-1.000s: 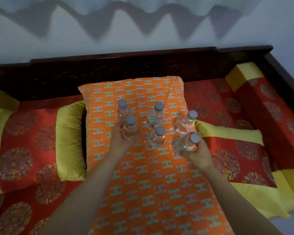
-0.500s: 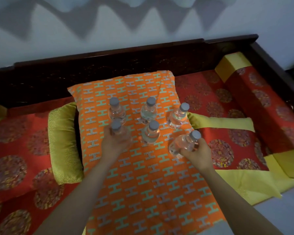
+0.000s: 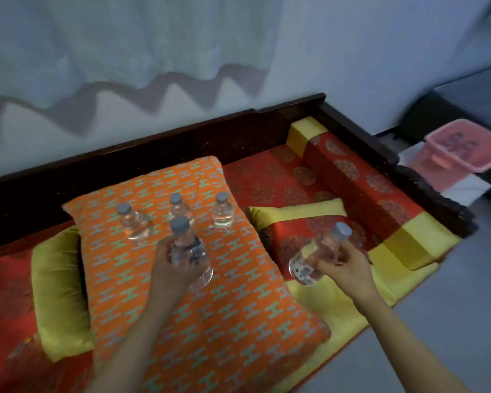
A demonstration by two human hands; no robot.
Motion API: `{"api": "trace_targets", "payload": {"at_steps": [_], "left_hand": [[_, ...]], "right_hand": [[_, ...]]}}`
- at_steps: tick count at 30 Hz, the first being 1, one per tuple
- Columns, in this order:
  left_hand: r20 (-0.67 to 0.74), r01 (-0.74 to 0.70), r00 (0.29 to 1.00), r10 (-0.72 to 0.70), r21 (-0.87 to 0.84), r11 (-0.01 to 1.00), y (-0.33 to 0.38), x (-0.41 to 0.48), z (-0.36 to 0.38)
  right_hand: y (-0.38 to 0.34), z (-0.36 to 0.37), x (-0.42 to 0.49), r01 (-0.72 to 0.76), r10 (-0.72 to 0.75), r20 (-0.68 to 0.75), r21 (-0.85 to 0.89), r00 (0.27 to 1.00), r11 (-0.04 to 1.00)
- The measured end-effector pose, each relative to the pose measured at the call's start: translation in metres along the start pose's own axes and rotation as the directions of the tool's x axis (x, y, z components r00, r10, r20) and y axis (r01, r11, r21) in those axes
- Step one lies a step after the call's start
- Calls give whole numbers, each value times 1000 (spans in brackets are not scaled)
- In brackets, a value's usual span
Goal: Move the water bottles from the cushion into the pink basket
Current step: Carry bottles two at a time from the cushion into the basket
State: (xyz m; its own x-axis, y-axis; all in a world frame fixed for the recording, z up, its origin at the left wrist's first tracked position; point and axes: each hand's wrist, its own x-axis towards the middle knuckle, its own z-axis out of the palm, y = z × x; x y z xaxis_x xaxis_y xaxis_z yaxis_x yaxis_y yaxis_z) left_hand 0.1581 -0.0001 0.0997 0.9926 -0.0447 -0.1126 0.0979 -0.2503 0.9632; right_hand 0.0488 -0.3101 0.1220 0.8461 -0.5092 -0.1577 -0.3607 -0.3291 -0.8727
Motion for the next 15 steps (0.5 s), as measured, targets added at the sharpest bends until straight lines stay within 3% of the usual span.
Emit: {"api": "trace_targets", "payload": {"at_steps": [8, 15], "left_hand": [[153, -184, 971, 181, 5, 983, 77, -77, 160], [309, -194, 932, 189, -15, 981, 115, -135, 297]], "right_hand": [[49, -184, -47, 4, 22, -224, 115, 974, 993], [82, -319, -76, 37, 6, -330, 124, 944, 992]]}}
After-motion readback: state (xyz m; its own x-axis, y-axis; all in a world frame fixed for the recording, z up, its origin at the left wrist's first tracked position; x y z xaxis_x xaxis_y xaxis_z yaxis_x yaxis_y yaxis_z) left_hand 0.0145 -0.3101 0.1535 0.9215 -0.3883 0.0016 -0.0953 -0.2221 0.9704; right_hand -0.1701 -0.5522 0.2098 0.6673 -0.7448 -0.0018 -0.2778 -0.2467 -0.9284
